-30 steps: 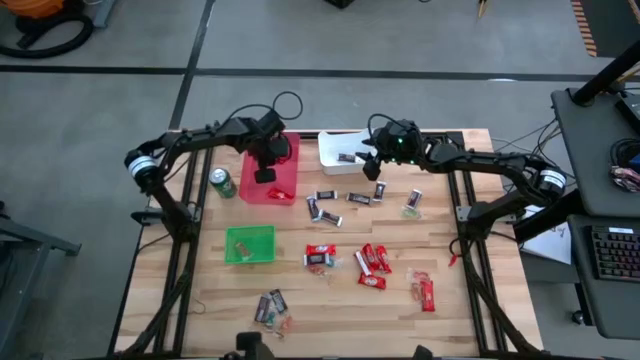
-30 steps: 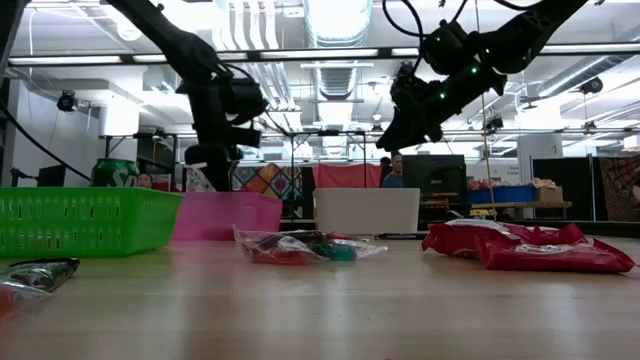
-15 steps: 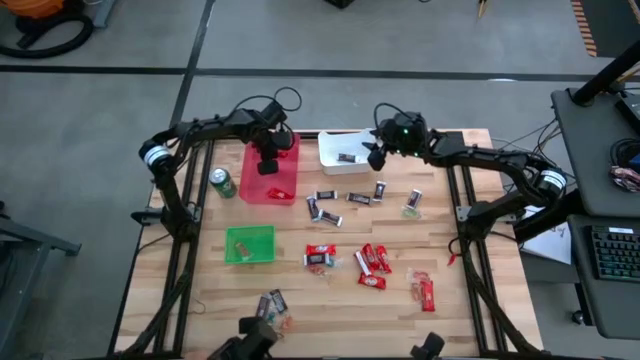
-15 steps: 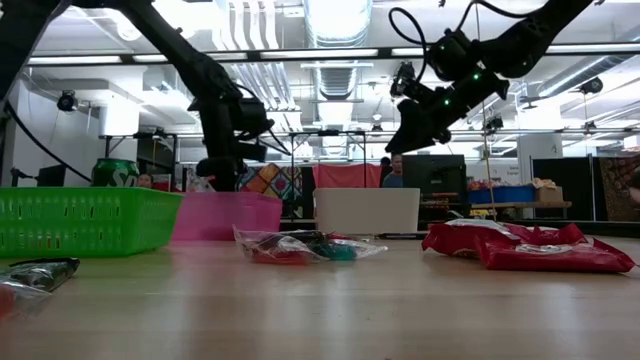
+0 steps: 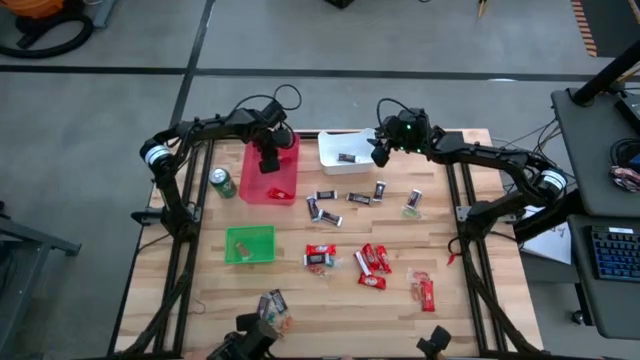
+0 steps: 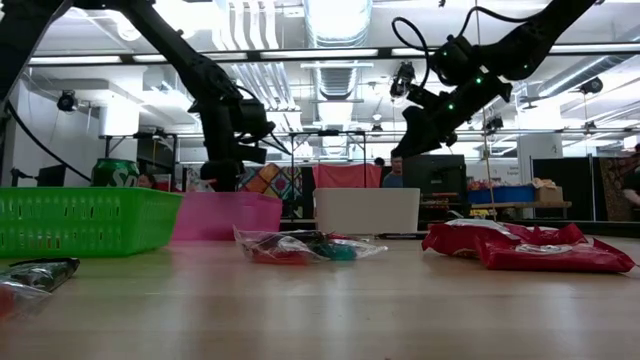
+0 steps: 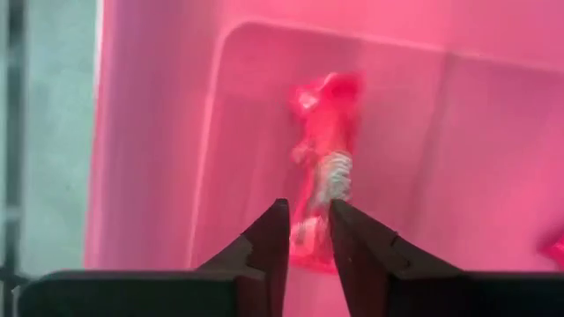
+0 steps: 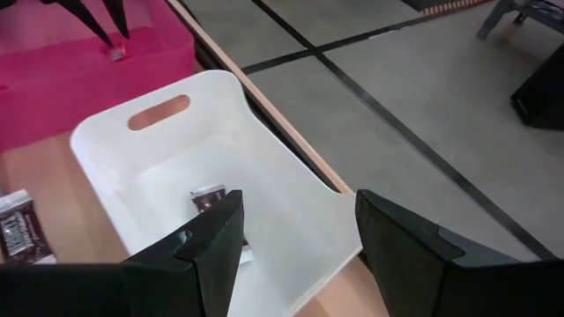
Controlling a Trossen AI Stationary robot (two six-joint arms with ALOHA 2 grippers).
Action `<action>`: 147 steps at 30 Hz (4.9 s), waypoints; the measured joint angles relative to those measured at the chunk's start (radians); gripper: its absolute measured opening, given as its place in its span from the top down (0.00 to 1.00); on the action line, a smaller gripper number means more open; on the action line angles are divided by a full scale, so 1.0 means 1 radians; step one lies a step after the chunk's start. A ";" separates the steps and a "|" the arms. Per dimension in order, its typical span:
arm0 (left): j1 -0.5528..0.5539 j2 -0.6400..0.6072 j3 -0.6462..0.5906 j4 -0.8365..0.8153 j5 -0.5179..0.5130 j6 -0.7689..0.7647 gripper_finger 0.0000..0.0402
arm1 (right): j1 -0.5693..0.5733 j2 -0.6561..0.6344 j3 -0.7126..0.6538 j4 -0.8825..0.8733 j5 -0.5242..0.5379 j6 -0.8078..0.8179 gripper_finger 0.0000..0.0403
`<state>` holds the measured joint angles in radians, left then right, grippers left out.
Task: Organize candy in baskets
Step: Put the red chocolate into the pink bin, then put the brown chocolate into the white bin
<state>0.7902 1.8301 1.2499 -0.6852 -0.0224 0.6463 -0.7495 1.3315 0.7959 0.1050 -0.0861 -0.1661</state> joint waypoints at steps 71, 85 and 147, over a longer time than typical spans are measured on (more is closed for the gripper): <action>-0.386 -0.718 -0.596 0.763 0.320 -0.528 0.99 | 0.390 -0.003 -0.383 0.298 -0.007 0.053 0.55; -0.388 -0.614 -0.618 0.922 0.320 -0.601 0.99 | 0.393 0.202 -0.386 0.491 0.010 0.053 0.44; -0.646 -0.522 -0.592 1.037 0.238 -0.753 0.99 | 0.499 0.055 -0.360 0.412 0.044 0.150 0.98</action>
<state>0.1447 1.3086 0.6575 0.3522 0.2157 -0.1066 -0.2504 1.3868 0.4362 0.5167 -0.0422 -0.0166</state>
